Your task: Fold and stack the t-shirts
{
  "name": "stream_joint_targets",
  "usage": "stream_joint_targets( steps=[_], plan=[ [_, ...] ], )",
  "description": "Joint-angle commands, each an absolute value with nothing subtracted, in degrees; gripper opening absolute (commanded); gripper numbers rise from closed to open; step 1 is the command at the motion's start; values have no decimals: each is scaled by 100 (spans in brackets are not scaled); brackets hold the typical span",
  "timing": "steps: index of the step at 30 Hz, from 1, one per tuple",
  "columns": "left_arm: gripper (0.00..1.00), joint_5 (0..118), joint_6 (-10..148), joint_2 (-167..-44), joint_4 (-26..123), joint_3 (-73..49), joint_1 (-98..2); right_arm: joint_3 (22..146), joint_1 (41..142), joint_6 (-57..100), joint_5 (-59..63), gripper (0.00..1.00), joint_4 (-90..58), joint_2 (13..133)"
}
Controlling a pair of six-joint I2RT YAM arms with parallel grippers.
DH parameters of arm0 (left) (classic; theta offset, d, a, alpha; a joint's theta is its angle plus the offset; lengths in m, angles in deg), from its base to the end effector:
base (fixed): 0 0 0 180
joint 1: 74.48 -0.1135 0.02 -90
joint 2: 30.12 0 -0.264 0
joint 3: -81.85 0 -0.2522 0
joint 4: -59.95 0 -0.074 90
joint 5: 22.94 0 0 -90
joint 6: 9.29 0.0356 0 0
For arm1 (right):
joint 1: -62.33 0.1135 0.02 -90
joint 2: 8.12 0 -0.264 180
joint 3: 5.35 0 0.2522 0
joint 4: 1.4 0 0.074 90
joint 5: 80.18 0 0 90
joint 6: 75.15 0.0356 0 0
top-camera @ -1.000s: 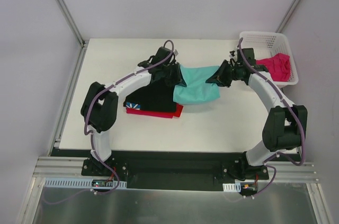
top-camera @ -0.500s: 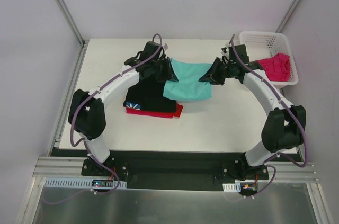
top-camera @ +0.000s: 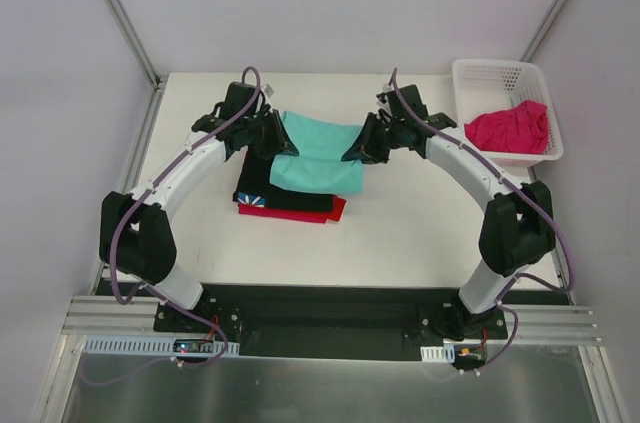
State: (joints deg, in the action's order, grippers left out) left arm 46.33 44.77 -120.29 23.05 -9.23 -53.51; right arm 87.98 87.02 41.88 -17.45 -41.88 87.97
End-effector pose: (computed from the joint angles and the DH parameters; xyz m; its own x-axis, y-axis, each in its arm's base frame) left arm 0.3291 -0.1396 0.3057 -0.8160 -0.2751 -0.5084 0.1429 0.7562 -0.6386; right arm 0.3356 0.1722 0.2915 -0.8610 0.0488 -0.5063 -0.3180 0.7252 0.6107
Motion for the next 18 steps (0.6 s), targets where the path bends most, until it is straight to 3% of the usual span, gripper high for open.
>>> stream_joint_targets(
  steps=[1,18],
  plan=[
    [0,4553,4819,-11696,2264,-977,-5654,9234,8904,4377,-1593,1,-4144,9048],
    [0,4324,5118,-11625,2096,-1196,-6481,9903,9388,4544,-1523,1,-4092,9822]
  ],
)
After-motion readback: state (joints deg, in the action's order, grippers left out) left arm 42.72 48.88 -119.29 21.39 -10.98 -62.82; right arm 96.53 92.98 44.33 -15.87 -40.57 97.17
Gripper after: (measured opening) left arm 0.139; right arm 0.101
